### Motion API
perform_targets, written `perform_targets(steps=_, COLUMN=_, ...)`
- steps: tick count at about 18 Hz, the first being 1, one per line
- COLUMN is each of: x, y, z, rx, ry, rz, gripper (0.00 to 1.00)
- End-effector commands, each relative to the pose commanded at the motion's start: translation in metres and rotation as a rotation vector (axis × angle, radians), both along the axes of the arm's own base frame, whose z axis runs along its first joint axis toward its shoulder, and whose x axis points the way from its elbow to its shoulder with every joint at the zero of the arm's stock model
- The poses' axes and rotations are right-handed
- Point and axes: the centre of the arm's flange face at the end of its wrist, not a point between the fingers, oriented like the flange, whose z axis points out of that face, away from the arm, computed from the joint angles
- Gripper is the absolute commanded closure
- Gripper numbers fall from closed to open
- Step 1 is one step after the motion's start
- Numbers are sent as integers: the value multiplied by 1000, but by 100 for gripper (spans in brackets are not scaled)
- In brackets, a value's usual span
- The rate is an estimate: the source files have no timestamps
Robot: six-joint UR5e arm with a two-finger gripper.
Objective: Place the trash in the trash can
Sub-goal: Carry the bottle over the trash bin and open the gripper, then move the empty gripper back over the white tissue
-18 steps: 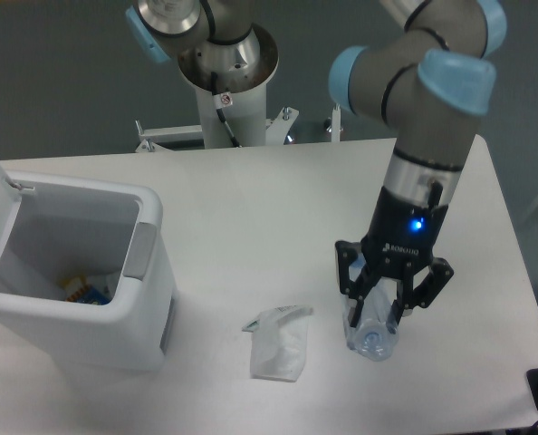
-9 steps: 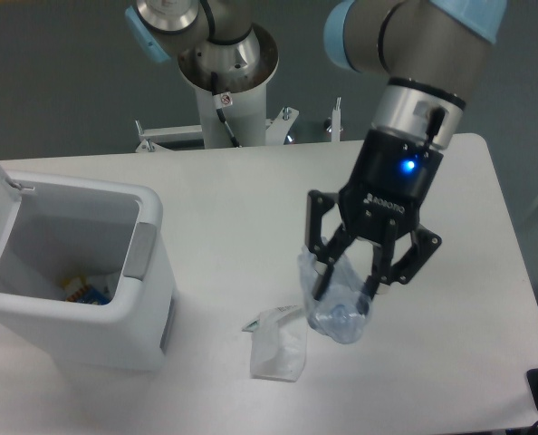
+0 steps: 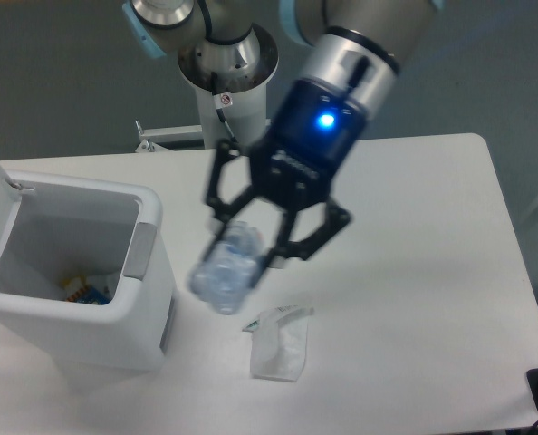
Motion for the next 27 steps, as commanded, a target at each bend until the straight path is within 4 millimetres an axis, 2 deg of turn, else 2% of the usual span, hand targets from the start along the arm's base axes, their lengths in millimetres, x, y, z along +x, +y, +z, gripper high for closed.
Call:
perform_targets(steps=2, x=17, y=11, z=2, rx=4, ry=-17, rz=-33, gripper=49)
perform_targets(steps=4, x=46, y=33, z=-15, rx=-23, ry=-49, rz=-81, gripper=48)
perform_targets(steps=5, x=53, y=37, z=-18, rx=-29, ry=-53, rz=-92, gripper=48)
perform_targets(steps=8, x=67, y=42, z=-19, rx=-32, ry=-61, rz=-113, gripper=48)
perform_targets(steps=9, x=78, y=48, z=-26, rx=-40, ry=-64, rz=-134, gripper=47)
perform_targets(steps=13, x=86, y=48, z=-50, rx=-61, ry=-72, rz=-143, gripper=43)
perform_targets(steps=14, x=86, y=48, z=-56, rx=-67, ry=-75, rz=-143, gripper=43)
perform_targets(steps=15, x=86, y=48, z=-61, rx=-70, ry=-65, rz=-147, gripper=28)
perform_targets(steps=19, x=85, y=43, z=-75, rx=-86, ry=-68, rz=-145, gripper=22)
perform_targets(steps=21, x=87, y=34, z=-78, rx=-84, ry=-55, rz=-151, gripper=10)
perform_targets(steps=22, x=82, y=29, z=-85, rx=-90, ry=-54, rz=-145, gripper=2)
perform_targets(steps=23, x=72, y=22, z=-84, rx=-87, ry=-51, rz=-127, gripper=0)
perform_targets(steps=27, x=28, y=0, z=-82, rx=-82, ry=-50, rz=-49, gripper=0)
